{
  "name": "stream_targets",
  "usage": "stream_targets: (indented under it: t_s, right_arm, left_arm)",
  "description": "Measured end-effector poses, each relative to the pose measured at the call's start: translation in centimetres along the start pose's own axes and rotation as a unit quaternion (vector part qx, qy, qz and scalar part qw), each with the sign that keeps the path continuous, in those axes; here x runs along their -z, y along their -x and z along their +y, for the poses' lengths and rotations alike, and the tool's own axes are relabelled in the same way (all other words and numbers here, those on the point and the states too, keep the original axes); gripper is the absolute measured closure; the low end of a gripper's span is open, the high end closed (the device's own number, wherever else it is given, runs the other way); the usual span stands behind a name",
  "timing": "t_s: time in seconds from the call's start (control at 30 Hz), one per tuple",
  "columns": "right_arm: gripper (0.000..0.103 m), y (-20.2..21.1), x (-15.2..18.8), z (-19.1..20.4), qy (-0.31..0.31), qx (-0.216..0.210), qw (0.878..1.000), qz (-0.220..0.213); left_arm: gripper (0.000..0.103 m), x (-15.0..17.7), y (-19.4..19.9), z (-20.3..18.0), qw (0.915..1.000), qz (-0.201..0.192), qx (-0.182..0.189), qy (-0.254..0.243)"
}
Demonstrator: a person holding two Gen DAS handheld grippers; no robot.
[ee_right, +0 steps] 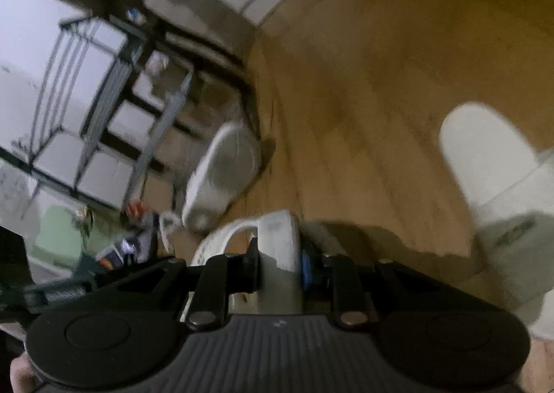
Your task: Organize scattered shoes
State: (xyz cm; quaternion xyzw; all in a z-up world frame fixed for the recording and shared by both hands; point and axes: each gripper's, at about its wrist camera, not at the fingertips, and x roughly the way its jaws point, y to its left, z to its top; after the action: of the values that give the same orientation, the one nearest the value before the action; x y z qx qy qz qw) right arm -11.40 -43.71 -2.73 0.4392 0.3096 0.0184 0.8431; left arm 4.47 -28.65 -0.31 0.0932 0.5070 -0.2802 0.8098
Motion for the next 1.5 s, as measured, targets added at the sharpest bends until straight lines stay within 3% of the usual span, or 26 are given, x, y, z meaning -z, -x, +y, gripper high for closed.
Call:
stream_targets:
  t_s: [0.2,0.33,0.43,0.53,0.67,0.9,0.97,1.0,1.03,1.07,1.1,1.13,1.2,1.3,1.37,1.5]
  right_arm:
    - [0.081,4.8,-1.9,-3.1,-0.042,0.001,0.995,-0.086]
    - [0.081,10.1,-2.0,-6.6,-0.084,0.011,0.983,-0.166]
    - [0.081,13.0,-1.4,-8.2,-0.093,0.037,0.972,-0.212]
    - [0.081,15.7,-0.4,-10.0,-0.085,0.101,0.956,-0.260]
    - [0.081,16.1,0.5,-12.7,-0.082,0.172,0.946,-0.263]
    - [0.078,16.1,0.8,-15.9,-0.110,0.198,0.942,-0.249]
    - [0.069,15.4,0.6,-15.1,-0.100,0.234,0.940,-0.227]
    - [0.060,14.9,0.5,-14.6,-0.091,0.262,0.938,-0.209]
    - [0.035,14.2,0.3,-14.2,-0.075,0.304,0.933,-0.176]
    - [0.029,13.3,0.1,-13.8,-0.052,0.352,0.925,-0.131]
    - [0.030,12.6,0.3,-13.5,-0.030,0.386,0.916,-0.102]
    - [0.031,12.3,0.7,-13.5,-0.013,0.395,0.914,-0.093]
    - [0.030,12.6,1.7,-13.6,0.002,0.376,0.921,-0.098]
    - [0.030,13.2,2.0,-15.5,-0.051,0.280,0.953,-0.105]
    - [0.030,12.9,2.0,-16.7,-0.084,0.218,0.967,-0.104]
    - [0.030,11.9,2.1,-17.8,-0.133,0.134,0.976,-0.110]
  left_arm:
    - [0.000,-1.0,-0.8,-4.5,0.9980,0.038,0.048,-0.017]
    - [0.000,-1.2,-1.4,-9.9,0.9941,0.050,0.053,-0.080]
    - [0.000,-0.9,-2.0,-13.0,0.9894,0.063,0.074,-0.108]
    - [0.000,-0.3,-2.7,-14.6,0.9866,0.073,0.079,-0.122]
    - [0.000,0.5,-3.6,-16.3,0.9837,0.085,0.081,-0.137]
    - [0.000,1.9,-5.1,-19.2,0.9778,0.105,0.083,-0.161]
    - [0.000,2.2,-5.6,-19.8,0.9761,0.111,0.083,-0.167]
    - [0.000,2.1,-6.0,-19.7,0.9757,0.114,0.083,-0.168]
    - [0.000,2.1,-6.4,-19.7,0.9754,0.119,0.081,-0.167]
    - [0.000,2.1,-6.7,-19.6,0.9758,0.121,0.077,-0.165]
    - [0.000,2.0,-7.0,-19.5,0.9763,0.123,0.073,-0.162]
    - [0.000,2.0,-7.3,-19.3,0.9770,0.125,0.070,-0.158]
    - [0.000,2.1,-7.8,-18.6,0.9797,0.127,0.063,-0.141]
    - [0.000,2.4,-8.3,-17.4,0.9819,0.133,0.061,-0.120]
    - [0.000,2.7,-8.5,-16.4,0.9832,0.137,0.059,-0.105]
    - [0.000,3.6,-8.8,-13.5,0.9861,0.144,0.053,-0.064]
